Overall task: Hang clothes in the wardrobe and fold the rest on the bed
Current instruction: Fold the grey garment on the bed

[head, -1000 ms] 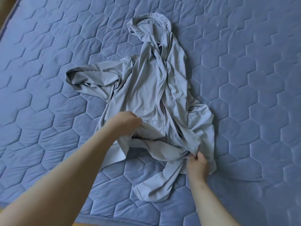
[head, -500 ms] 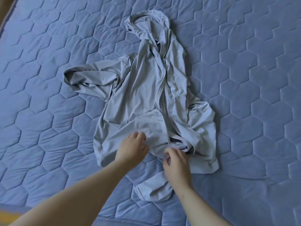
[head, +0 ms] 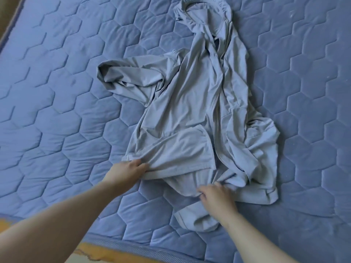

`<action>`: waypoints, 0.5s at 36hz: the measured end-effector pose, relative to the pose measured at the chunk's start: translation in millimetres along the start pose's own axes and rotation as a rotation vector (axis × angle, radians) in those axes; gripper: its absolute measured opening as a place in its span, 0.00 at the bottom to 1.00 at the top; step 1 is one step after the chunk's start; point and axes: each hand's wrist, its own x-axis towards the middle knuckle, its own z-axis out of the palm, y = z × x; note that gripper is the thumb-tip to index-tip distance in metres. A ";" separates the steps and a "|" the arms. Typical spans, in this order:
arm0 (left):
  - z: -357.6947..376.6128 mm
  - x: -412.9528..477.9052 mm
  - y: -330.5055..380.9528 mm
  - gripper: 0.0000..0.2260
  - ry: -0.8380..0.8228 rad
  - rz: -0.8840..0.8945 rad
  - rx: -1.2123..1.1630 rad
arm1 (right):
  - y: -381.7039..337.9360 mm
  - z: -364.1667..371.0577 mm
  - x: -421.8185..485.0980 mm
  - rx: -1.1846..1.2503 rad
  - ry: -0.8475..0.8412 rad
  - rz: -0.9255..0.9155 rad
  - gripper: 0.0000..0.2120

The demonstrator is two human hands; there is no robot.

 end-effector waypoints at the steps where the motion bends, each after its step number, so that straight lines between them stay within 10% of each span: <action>1: 0.0 -9.1 -0.8 0.26 -0.094 0.033 0.024 | -2.4 2.2 -5.8 0.046 -0.116 0.016 0.10; 6: -12.6 -46.0 2.1 0.16 -0.717 -0.078 0.191 | -20.8 -9.4 -17.8 0.292 -0.357 0.133 0.10; 9: -30.6 -41.7 13.5 0.21 -0.875 -0.189 0.146 | -19.3 -17.6 -20.9 0.414 -0.088 0.287 0.06; 13: -48.4 -7.3 35.5 0.15 -0.731 -0.199 0.035 | -11.0 -27.9 -19.4 0.217 0.431 0.488 0.14; 18: -55.7 42.8 65.1 0.11 -0.251 -0.235 -0.221 | 8.2 -43.5 -11.5 0.144 0.356 0.702 0.23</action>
